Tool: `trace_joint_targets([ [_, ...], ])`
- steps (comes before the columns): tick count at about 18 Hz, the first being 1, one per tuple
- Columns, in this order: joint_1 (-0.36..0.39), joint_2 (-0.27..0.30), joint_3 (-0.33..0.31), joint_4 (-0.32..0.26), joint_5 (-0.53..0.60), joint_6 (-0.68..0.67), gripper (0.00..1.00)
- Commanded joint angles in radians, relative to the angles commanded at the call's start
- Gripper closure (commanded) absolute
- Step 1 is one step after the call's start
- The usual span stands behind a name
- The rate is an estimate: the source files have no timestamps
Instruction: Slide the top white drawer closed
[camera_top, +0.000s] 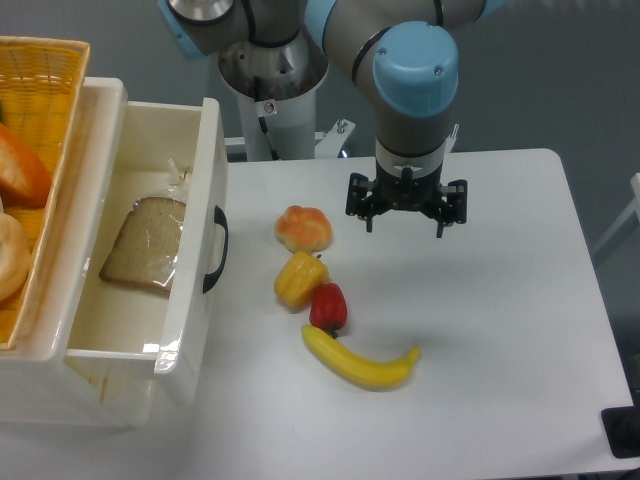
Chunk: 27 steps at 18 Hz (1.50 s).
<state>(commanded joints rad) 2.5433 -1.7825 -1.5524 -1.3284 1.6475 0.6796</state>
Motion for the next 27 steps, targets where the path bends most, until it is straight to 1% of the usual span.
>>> trace_joint_targets([
  [4,-0.005,-0.008,-0.002,-0.003,0.002,-0.009,0.00],
  [6,-0.005,-0.008,-0.017,0.000,0.005,-0.012,0.00],
  [7,-0.006,-0.011,-0.017,-0.002,0.008,-0.027,0.00],
  [10,-0.035,-0.040,-0.017,0.001,0.003,-0.148,0.00],
  [12,-0.055,-0.063,-0.017,0.008,0.005,-0.172,0.00],
  [14,-0.075,-0.074,-0.017,0.006,-0.001,-0.176,0.00],
  [18,-0.087,-0.095,-0.020,-0.002,-0.084,-0.176,0.00],
  [22,-0.087,-0.104,-0.020,-0.008,-0.172,-0.178,0.00],
  [27,-0.101,-0.126,-0.032,-0.008,-0.193,-0.192,0.00],
])
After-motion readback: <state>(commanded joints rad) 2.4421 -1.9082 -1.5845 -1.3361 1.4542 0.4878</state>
